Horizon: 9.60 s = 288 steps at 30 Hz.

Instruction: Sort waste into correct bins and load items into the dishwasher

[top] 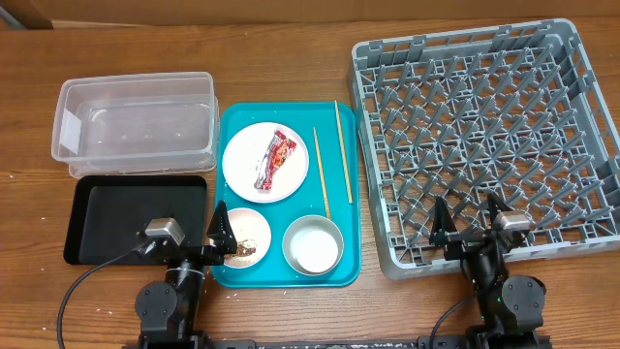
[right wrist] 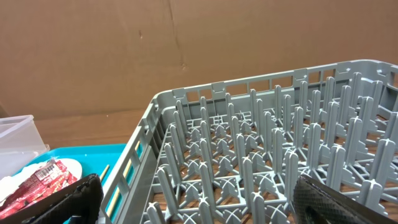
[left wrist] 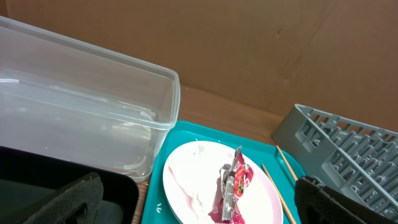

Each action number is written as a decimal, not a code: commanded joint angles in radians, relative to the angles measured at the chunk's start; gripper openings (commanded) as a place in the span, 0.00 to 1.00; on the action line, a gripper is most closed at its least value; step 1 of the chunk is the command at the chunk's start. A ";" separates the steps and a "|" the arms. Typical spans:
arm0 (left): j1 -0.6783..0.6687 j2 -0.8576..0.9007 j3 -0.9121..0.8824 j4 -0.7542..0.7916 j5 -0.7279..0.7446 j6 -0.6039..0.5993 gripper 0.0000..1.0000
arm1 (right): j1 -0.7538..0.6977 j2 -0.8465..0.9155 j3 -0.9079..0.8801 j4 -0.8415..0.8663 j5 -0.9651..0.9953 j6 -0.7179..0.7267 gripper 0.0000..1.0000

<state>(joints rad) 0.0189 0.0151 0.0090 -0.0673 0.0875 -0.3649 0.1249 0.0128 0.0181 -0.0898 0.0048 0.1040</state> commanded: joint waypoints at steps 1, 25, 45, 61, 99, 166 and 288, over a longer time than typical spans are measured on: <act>-0.006 -0.009 -0.004 -0.002 0.007 -0.002 1.00 | -0.002 -0.010 -0.010 0.006 0.000 0.000 1.00; -0.006 -0.009 -0.004 -0.002 0.007 -0.002 1.00 | -0.002 -0.010 -0.010 0.006 0.000 0.000 1.00; -0.006 -0.009 -0.004 -0.002 0.007 -0.002 1.00 | -0.002 -0.010 -0.010 0.006 0.000 0.000 1.00; -0.007 -0.009 -0.003 0.002 0.061 -0.085 1.00 | -0.002 -0.010 -0.010 0.060 -0.497 0.010 1.00; -0.284 1.157 1.236 -1.131 0.378 0.051 0.96 | -0.002 1.128 1.272 -0.930 -0.547 0.140 1.00; 0.046 1.468 1.299 -1.309 1.358 0.442 0.04 | 0.462 1.269 1.271 -0.416 -0.969 0.105 0.81; -0.666 1.711 1.301 -1.070 -0.214 -0.124 0.86 | 0.286 1.403 1.587 -1.310 -0.055 0.416 0.91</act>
<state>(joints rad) -0.6613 1.8076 1.2705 -1.0958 -0.0528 -0.4122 0.4122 1.4342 1.5822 -1.4021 -0.0479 0.5201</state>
